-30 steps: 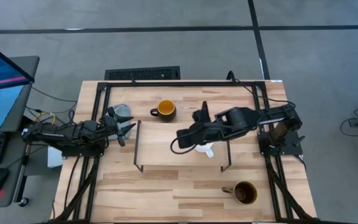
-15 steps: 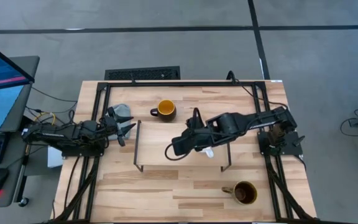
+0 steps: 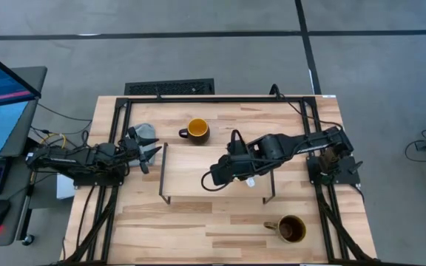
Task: Stack small to large cups/mugs on shelf
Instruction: Put the white mug on the shelf
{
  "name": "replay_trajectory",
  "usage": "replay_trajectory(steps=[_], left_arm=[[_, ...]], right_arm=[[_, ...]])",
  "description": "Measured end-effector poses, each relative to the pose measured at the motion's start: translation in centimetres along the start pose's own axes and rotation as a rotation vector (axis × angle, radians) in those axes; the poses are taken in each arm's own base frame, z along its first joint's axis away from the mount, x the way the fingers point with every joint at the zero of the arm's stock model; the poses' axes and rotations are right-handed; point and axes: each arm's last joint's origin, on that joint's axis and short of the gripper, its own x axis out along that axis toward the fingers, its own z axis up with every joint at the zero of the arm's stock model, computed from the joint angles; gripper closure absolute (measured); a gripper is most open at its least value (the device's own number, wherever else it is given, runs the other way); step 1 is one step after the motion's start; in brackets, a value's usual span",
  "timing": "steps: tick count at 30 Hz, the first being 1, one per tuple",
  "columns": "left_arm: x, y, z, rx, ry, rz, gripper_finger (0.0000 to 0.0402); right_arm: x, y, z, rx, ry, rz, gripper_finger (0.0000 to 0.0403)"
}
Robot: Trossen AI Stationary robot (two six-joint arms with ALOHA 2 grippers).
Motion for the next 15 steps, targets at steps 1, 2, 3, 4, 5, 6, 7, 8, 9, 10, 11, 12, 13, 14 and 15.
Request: replay_trajectory(steps=[1,2,3,4,5,6,7,8,9,10,11,12,13,14,15], left_arm=[[0.0,0.0,0.0,0.000,0.000,0.000,0.0255],[0.0,0.0,0.0,0.000,0.000,0.000,0.0255],[0.0,0.0,0.0,0.000,0.000,0.000,0.0255],[0.0,0.0,0.0,0.000,0.000,0.000,0.0255],[0.0,0.0,0.0,0.000,0.000,0.000,0.0255],[0.0,0.0,0.0,0.000,0.000,0.000,0.0255],[0.0,0.0,0.0,0.000,0.000,0.000,0.0255],[0.0,0.0,0.0,0.000,0.000,0.000,0.0255],[0.0,0.0,0.0,0.000,0.000,0.000,0.0255],[0.0,0.0,0.0,0.000,0.000,0.000,0.0255],[0.0,0.0,0.0,0.000,0.000,0.000,0.0255],[0.0,0.0,0.0,0.000,0.000,0.000,0.0255],[0.0,0.0,0.0,0.000,0.000,0.000,0.0255],[0.0,0.0,0.0,0.000,0.000,0.000,0.0255],[0.0,0.0,0.0,0.000,0.000,0.000,0.0255]], right_arm=[[0.0,0.0,0.0,0.000,0.000,0.001,0.0189],[0.0,0.0,0.0,-0.001,-0.004,-0.001,0.0189],[0.0,0.0,0.0,-0.001,-0.016,-0.004,0.0189],[0.0,-0.1,0.1,-0.002,-0.030,-0.008,0.0189],[0.0,-0.1,0.2,-0.001,-0.041,-0.008,0.0189],[0.0,-0.1,0.3,-0.002,-0.044,-0.008,0.0189],[0.0,0.0,0.4,-0.002,-0.045,-0.006,0.0189],[0.0,0.0,0.5,-0.009,-0.043,-0.002,0.0189],[0.1,0.0,0.6,-0.014,-0.040,0.003,0.0189],[0.1,0.1,0.7,-0.014,-0.038,0.007,0.0189],[0.1,0.1,0.8,-0.015,-0.040,0.011,0.0189],[0.1,0.1,1.0,-0.017,-0.041,0.014,0.0189],[0.1,0.1,1.1,-0.020,-0.043,0.014,0.0189],[0.1,0.1,1.3,-0.019,-0.044,0.012,0.0189],[0.2,0.0,1.5,-0.016,-0.045,0.012,0.0189]])
